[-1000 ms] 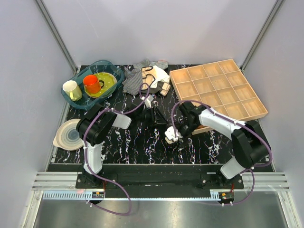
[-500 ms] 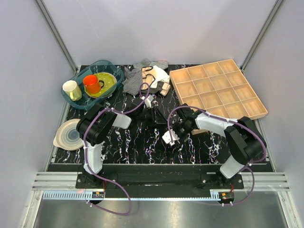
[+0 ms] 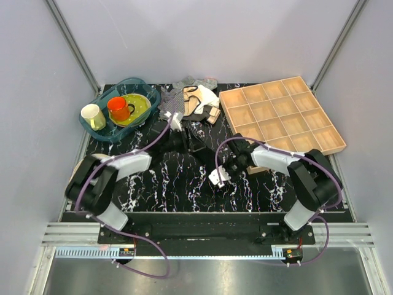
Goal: Roll the underwear
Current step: Roll the underwear to the center of the board.
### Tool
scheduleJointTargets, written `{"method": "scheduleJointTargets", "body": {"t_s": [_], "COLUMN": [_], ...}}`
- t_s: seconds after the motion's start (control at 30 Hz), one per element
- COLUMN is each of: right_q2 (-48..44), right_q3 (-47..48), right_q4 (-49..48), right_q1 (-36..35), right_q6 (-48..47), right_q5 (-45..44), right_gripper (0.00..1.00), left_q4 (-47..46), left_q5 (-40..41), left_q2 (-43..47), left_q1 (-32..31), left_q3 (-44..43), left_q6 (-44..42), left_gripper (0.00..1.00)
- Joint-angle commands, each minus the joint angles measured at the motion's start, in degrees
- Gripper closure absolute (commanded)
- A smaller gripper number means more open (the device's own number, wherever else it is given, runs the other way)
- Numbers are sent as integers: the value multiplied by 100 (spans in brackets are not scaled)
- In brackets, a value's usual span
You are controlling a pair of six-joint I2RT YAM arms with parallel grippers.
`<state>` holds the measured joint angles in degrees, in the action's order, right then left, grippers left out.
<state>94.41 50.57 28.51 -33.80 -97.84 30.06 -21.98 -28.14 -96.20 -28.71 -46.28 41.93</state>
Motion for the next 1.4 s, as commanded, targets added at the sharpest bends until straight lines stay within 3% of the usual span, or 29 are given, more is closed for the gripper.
{"method": "scheduleJointTargets", "body": {"t_s": [0.0,0.1,0.2,0.27,0.33,0.4,0.47,0.5,0.6,0.63,0.73,0.77,0.83,1.03,1.37], "right_q2": [314,525,841,1070,1360,1753,2010,2255,2703,2784,3048,3092,3223,3408,3400], "right_q3": [330,971,1622,1991,2376,2702,3116,3230,3609,3757,3925,3969,4092,4260,4119], "right_q4": [1513,2487,3324,3625,4125,4686,4996,5250,5533,5577,5691,5744,5823,5876,5806], "right_q1": [-48,-48,-39,-39,-48,-47,-39,-47,-39,-39,-30,-39,-30,-21,49], "right_q6": [169,301,432,520,608,670,784,828,1038,1091,1250,1276,1338,1549,1566], "right_q5": [-63,279,613,746,878,974,1028,1028,940,914,843,852,861,931,993], "right_gripper": [87,90,91,91,91,91,91,91,90,90,89,88,87,87,85], "left_q4": [-95,-778,-1446,-2131,-3686,-5140,-6155,-6213,-5250,-4873,-3238,-2651,-2365,-1933,-1626], "left_q5": [888,1012,951,329,-313,-760,-903,-886,-502,-325,510,659,854,1214,2109], "left_q2": [1629,2324,2545,2484,2396,2221,2089,2097,2360,2578,2869,2870,2774,1959,410], "left_q1": [85,181,462,690,735,683,386,210,-695,-1211,-1986,-2094,-2305,-2771,-3132], "left_q3": [687,1487,1999,2517,3087,3370,3731,3810,3820,3776,3460,3268,3152,2564,1491], "left_q6": [-1063,-1004,-529,-188,42,157,-78,-306,-1702,-2559,-4029,-4296,-4945,-6011,-6610], "left_gripper": [31,1,1,1,2,10,18,19,24,24,23,23,23,24,30]}}
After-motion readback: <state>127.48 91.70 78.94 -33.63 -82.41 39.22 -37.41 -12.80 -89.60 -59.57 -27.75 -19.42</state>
